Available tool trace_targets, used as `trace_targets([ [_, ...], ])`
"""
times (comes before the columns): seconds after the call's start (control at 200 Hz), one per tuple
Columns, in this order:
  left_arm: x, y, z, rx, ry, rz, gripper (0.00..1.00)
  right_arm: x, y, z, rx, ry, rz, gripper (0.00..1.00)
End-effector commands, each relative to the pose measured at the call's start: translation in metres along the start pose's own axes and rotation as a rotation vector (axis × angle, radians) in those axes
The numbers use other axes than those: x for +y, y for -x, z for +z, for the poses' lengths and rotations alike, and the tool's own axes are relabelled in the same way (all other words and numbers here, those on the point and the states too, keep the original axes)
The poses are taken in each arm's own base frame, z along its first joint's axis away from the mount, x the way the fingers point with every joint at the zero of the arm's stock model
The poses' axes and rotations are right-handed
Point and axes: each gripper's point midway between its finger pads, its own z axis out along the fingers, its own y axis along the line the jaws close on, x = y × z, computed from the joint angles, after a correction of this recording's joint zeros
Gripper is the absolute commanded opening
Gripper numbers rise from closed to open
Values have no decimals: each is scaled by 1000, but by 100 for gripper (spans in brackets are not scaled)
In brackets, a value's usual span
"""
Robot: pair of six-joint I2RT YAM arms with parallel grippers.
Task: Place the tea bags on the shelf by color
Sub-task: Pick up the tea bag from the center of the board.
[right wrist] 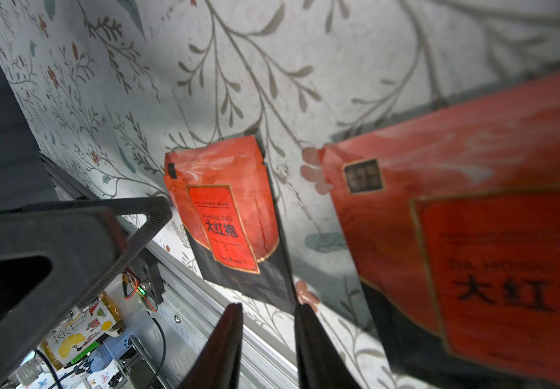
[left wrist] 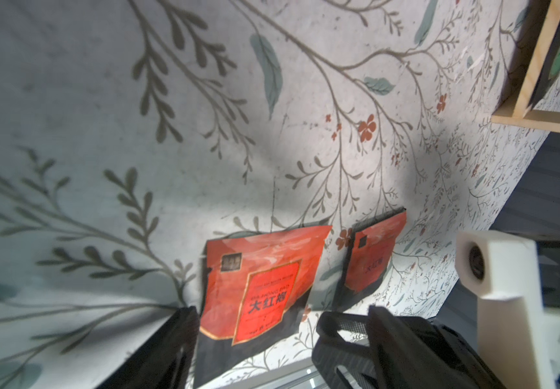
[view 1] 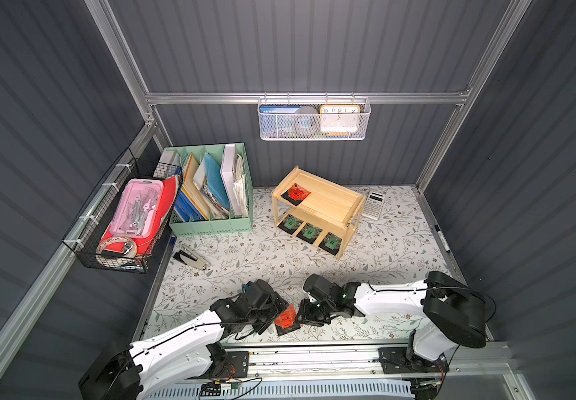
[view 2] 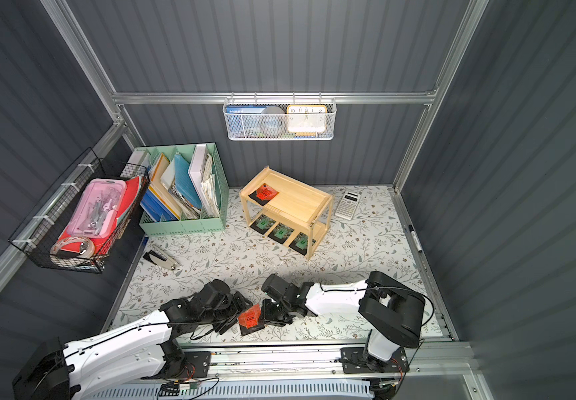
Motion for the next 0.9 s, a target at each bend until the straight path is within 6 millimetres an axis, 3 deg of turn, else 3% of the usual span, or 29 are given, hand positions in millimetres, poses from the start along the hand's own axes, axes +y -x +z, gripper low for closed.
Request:
trace_targets([
  [0.0, -2, 2, -4, -13, -5, -4, 83, -8, 0, 3, -12, -14, 26, 32],
  [0.36, -18, 0, 0, 1, -91, 7, 82, -11, 1, 4, -21, -22, 42, 31],
  [0.895, -3, -2, 12, 18, -57, -5, 82, -14, 6, 5, -43, -5, 67, 34],
])
